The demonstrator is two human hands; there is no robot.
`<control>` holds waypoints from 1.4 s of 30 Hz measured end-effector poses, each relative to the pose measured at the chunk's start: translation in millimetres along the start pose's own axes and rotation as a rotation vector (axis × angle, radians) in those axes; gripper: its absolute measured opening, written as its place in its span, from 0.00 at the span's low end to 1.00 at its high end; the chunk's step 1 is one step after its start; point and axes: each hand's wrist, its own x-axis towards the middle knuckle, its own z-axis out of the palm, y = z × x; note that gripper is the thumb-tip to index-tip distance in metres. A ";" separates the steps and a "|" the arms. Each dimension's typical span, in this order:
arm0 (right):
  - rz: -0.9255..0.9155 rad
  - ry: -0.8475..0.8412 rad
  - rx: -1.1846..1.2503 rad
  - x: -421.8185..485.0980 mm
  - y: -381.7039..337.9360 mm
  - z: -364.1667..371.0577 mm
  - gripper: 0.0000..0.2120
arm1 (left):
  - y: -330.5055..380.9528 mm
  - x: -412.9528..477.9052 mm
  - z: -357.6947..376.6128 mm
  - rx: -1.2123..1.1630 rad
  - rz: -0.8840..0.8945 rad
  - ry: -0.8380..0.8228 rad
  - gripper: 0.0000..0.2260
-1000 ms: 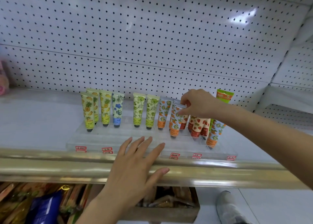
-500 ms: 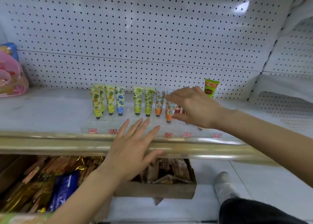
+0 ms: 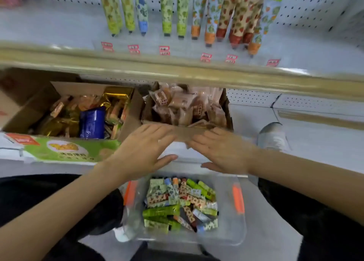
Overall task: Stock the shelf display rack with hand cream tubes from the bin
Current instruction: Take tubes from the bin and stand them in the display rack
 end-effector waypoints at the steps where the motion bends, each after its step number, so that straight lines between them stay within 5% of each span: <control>1: 0.024 -0.076 0.043 -1.2 -6.0 18.0 0.36 | 0.4 -8.2 16.5 -0.004 -0.029 -0.048 0.25; 7: 0.208 -0.565 0.360 -3.5 -37.0 119.7 0.38 | -2.5 -46.8 103.4 -0.209 -0.346 -0.338 0.44; 11: 0.359 -0.761 0.633 -3.3 -51.7 179.3 0.41 | -0.5 -71.9 151.9 -0.291 -0.496 -0.347 0.43; 17: 0.699 -0.635 1.139 -3.5 -84.0 258.8 0.45 | -1.2 -93.1 202.0 -0.386 -0.582 -0.336 0.41; 22: 1.050 -0.510 1.308 3.8 -102.1 306.4 0.43 | 9.3 -96.2 223.5 -0.521 -0.739 -0.268 0.40; 27: 1.181 -0.367 1.396 17.0 -106.0 325.4 0.41 | 21.2 -98.9 253.8 -0.647 -0.839 -0.151 0.36; 34: 1.183 -0.626 1.329 34.7 -104.5 346.1 0.47 | 30.7 -94.3 264.6 -0.689 -0.920 0.051 0.33; 38: 1.237 -0.694 1.344 48.4 -110.6 360.3 0.63 | 30.1 -95.2 264.8 -0.692 -0.907 0.057 0.33; 39: 1.251 -0.691 1.320 52.1 -114.9 365.6 0.61 | 30.2 -94.8 264.4 -0.690 -0.905 0.058 0.33; 42: 1.274 -0.660 1.204 61.0 -124.2 362.6 0.34 | 31.3 -93.5 263.6 -0.664 -0.895 0.054 0.32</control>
